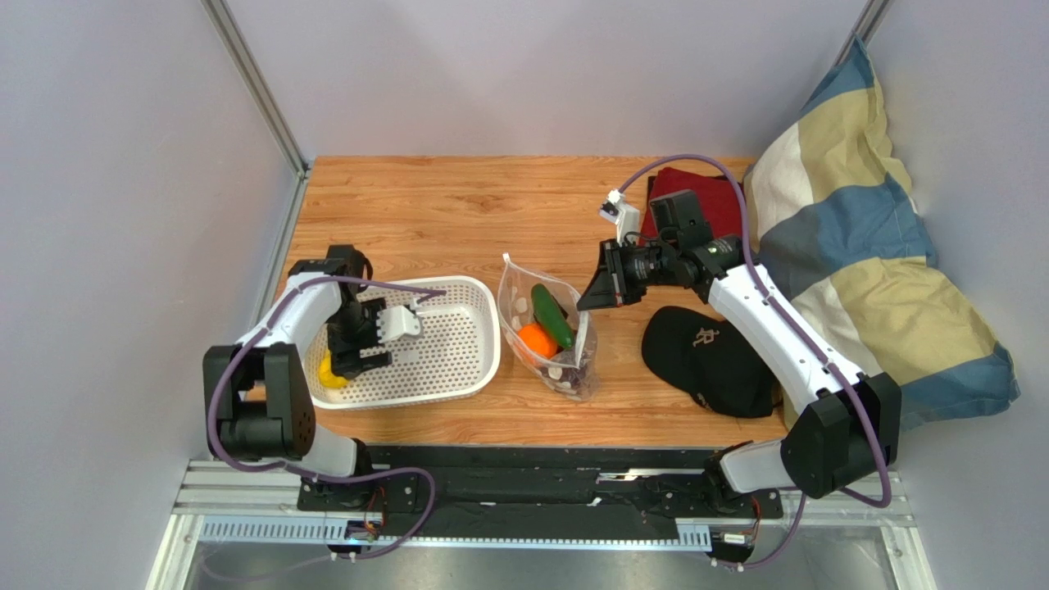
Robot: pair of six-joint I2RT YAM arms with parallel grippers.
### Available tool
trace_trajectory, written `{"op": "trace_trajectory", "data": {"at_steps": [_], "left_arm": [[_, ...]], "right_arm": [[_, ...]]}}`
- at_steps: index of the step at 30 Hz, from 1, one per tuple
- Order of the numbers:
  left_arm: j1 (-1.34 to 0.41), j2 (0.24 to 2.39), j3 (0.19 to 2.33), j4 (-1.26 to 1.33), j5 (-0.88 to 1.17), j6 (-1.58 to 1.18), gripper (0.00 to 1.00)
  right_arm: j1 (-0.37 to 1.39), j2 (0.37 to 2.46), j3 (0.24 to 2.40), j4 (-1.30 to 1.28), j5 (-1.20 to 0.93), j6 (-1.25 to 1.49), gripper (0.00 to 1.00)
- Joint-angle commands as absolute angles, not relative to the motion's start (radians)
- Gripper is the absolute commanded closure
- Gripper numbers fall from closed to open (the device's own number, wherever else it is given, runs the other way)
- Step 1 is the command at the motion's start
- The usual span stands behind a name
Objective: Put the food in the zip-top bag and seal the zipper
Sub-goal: Pick up the fake fruit from the bin, then place the fake fruit in the zipper food storage bag.
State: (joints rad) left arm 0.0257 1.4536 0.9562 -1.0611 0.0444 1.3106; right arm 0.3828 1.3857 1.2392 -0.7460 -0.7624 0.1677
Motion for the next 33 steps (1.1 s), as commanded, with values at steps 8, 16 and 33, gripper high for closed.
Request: {"op": "trace_trajectory", "data": {"at_steps": [8, 16, 33], "left_arm": [[0.018, 1.592, 0.936, -0.974, -0.147, 1.328, 0.29], [-0.060, 1.539, 1.213, -1.224, 0.177, 1.230, 0.92], [-0.604, 1.529, 1.806, -1.115, 0.758, 0.759, 1.00]], "right_arm": [[0.379, 1.379, 1.279, -0.741, -0.769, 0.147, 1.00], [0.379, 1.397, 1.295, -0.761, -0.761, 0.127, 1.00], [0.379, 1.445, 1.367, -0.808, -0.781, 0.080, 1.00]]}}
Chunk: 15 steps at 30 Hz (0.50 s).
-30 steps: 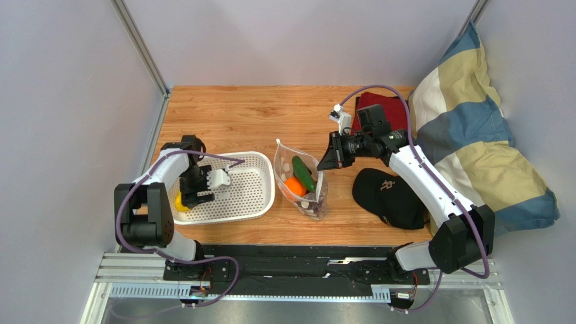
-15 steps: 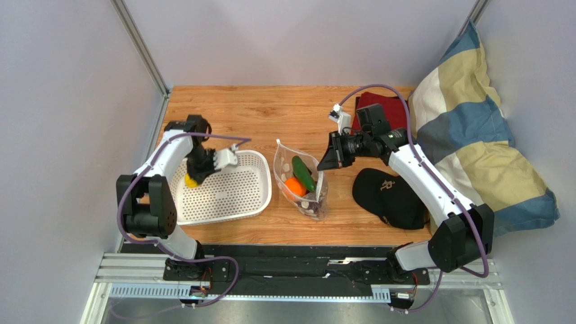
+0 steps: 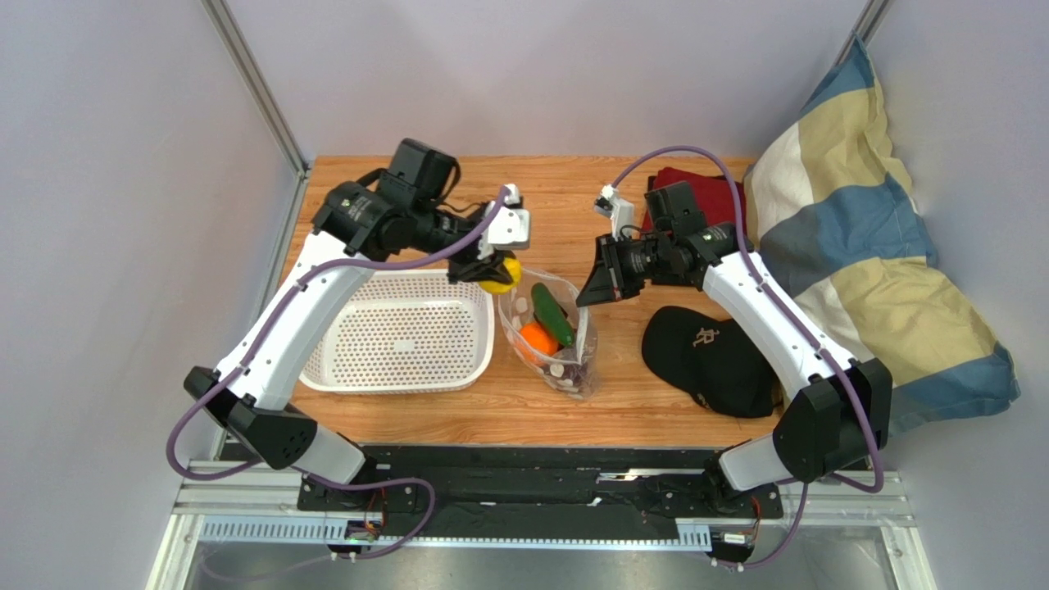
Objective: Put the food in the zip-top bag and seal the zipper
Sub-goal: Place the fake fruit in the zipper food storage bag.
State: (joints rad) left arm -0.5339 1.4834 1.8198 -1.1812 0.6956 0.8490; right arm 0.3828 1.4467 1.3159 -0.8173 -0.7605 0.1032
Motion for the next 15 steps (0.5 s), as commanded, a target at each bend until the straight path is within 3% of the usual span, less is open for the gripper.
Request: {"op": "trace_trajectory", "data": {"at_steps": [1, 3, 5, 6, 8, 9, 11, 12, 15], "left_arm": [[-0.623, 1.538, 1.793, -1.103, 0.746, 0.740, 1.00], [-0.676, 1.571, 1.779, -1.065, 0.698, 0.726, 1.00], [-0.713, 1.592, 1.767, -1.052, 0.645, 0.726, 0.94], [-0.718, 1.609, 1.764, -1.052, 0.637, 0.729, 0.80], [-0.719, 1.609, 1.744, -1.033, 0.617, 0.707, 0.61], [-0.716, 1.603, 1.735, -1.020, 0.614, 0.701, 0.45], [-0.703, 1.582, 1.701, -0.970, 0.656, 0.683, 0.27], [-0.669, 1.548, 1.689, -0.939, 0.684, 0.623, 0.09], [-0.554, 1.471, 1.638, -0.806, 0.836, 0.479, 0.01]], "right_arm": [[0.379, 1.447, 1.367, -0.808, -0.782, 0.078, 1.00], [0.379, 1.440, 1.364, -0.808, -0.801, 0.058, 1.00], [0.379, 1.437, 1.362, -0.815, -0.808, 0.040, 1.00], [0.379, 1.436, 1.364, -0.828, -0.821, 0.014, 1.00], [0.377, 1.434, 1.373, -0.844, -0.834, -0.021, 1.00], [0.376, 1.434, 1.374, -0.856, -0.844, -0.049, 1.00], [0.370, 1.434, 1.379, -0.868, -0.854, -0.073, 1.00], [0.367, 1.434, 1.384, -0.886, -0.867, -0.102, 1.00], [0.350, 1.445, 1.408, -0.966, -0.890, -0.175, 1.00]]}}
